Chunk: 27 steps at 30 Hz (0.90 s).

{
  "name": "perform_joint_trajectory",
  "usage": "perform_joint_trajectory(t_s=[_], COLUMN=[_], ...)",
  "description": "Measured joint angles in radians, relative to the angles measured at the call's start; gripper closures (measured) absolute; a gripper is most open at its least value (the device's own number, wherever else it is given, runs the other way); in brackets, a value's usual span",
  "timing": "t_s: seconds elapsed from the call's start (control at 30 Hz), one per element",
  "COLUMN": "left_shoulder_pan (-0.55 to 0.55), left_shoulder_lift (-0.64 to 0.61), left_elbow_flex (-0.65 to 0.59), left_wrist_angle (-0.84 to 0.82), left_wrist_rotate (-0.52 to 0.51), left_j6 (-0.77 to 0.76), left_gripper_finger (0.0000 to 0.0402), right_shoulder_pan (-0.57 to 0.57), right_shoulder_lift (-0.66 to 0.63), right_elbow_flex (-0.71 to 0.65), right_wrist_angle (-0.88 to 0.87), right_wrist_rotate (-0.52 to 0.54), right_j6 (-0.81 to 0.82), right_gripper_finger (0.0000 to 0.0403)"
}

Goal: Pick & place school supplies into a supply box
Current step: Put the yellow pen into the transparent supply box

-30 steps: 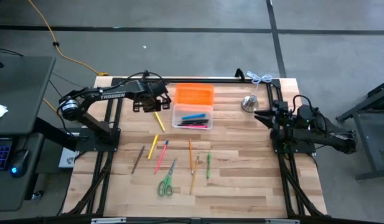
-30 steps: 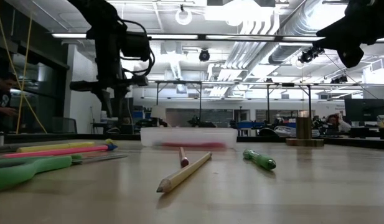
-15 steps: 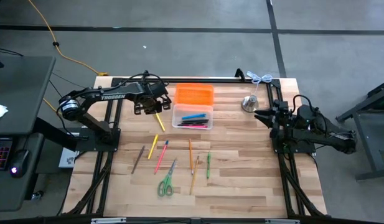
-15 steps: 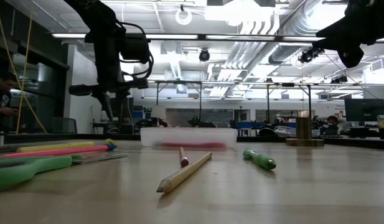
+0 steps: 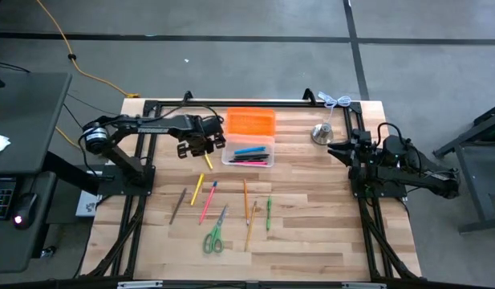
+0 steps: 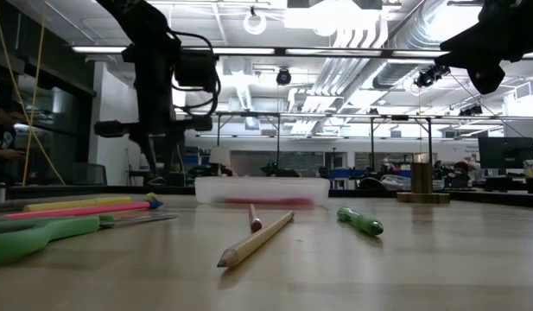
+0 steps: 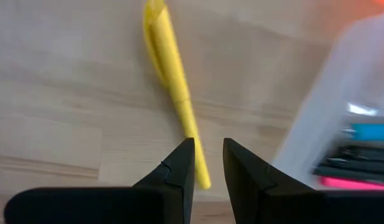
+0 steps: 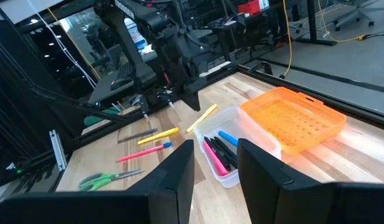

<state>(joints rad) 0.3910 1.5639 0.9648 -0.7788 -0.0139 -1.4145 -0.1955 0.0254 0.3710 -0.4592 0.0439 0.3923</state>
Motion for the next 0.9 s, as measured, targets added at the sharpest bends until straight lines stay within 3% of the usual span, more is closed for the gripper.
perform_joint_trajectory(t_s=[0.9], left_shoulder_pan=[-0.018], left_shoulder_lift=[0.182], left_elbow_flex=[0.005], left_wrist_angle=[0.031], left_wrist_rotate=[0.052], left_j6=[-0.057], left_gripper_finger=[0.0291], right_shoulder_pan=[0.000], right_shoulder_lift=[0.000], right_elbow_flex=[0.000], right_wrist_angle=[0.000], right_wrist_rotate=[-0.049], right_j6=[0.000], right_gripper_finger=[0.0304])
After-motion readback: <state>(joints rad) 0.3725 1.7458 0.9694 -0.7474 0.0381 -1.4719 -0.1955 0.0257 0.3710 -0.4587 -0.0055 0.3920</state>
